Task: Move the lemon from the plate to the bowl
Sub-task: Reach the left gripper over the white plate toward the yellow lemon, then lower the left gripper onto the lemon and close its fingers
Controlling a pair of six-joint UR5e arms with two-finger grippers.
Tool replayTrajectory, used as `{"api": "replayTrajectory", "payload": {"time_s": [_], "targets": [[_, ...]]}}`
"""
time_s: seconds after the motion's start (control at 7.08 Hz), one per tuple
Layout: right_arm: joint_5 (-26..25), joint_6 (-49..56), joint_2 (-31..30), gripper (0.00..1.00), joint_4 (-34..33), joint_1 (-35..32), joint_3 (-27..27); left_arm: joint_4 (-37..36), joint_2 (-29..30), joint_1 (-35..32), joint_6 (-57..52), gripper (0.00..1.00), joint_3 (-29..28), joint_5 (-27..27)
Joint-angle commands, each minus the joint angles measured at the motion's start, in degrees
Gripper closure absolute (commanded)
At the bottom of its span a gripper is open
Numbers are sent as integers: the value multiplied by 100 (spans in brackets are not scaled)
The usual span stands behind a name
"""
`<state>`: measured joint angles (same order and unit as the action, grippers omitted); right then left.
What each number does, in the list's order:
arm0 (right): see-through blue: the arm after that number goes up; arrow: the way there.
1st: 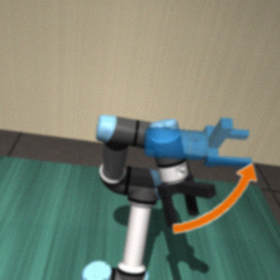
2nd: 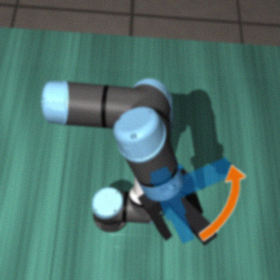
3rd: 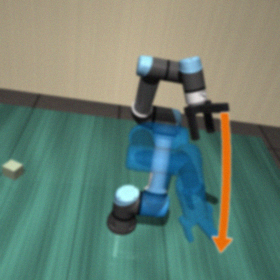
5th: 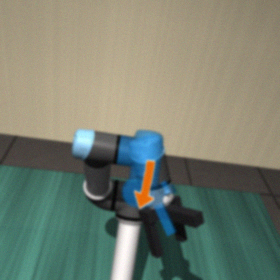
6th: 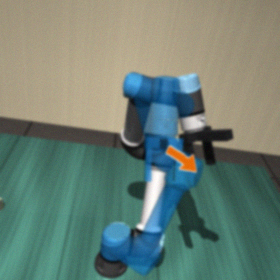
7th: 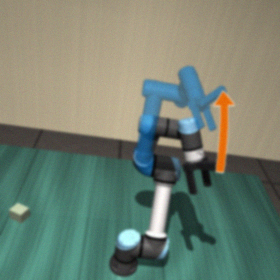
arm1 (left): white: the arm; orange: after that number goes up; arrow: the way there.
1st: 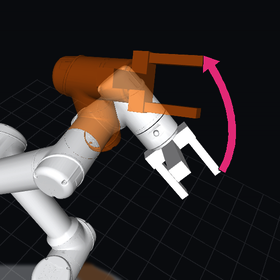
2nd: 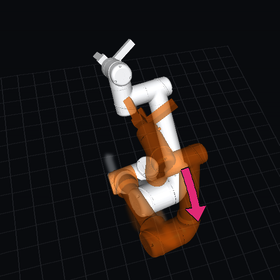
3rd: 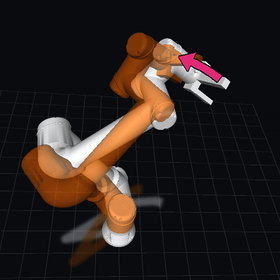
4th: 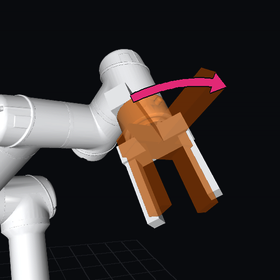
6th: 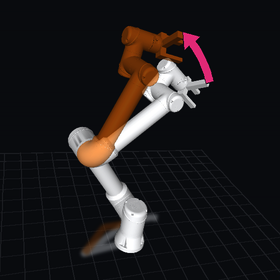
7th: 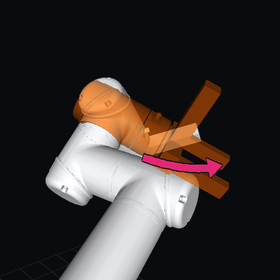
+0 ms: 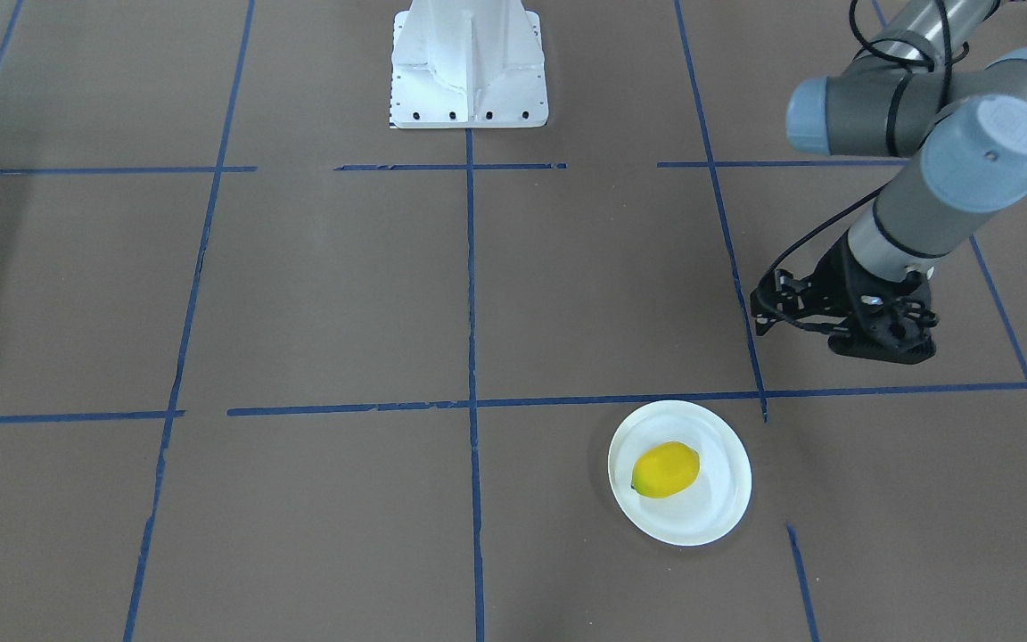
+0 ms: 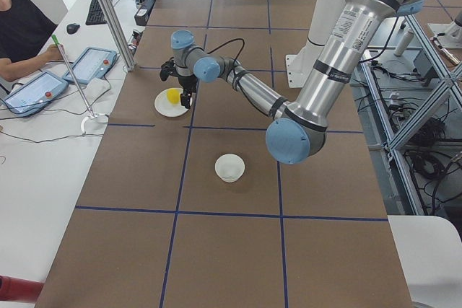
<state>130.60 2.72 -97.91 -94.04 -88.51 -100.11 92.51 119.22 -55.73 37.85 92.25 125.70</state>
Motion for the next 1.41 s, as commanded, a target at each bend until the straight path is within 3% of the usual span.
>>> {"api": "replayTrajectory", "payload": {"time_s": [0.0, 0.14, 0.42, 1.27], "targets": [[0, 0, 0, 0, 0, 0, 0, 179, 1046, 220, 267, 0, -1299, -10], [0, 0, 0, 0, 0, 0, 0, 685, 1233, 229, 311, 0, -1732, -211], [9, 0, 0, 0, 0, 0, 0, 1557, 2091, 326, 478, 0, -3424, -239], [9, 0, 0, 0, 0, 0, 0, 2086, 2167, 440, 443, 0, -3870, -239]]}}
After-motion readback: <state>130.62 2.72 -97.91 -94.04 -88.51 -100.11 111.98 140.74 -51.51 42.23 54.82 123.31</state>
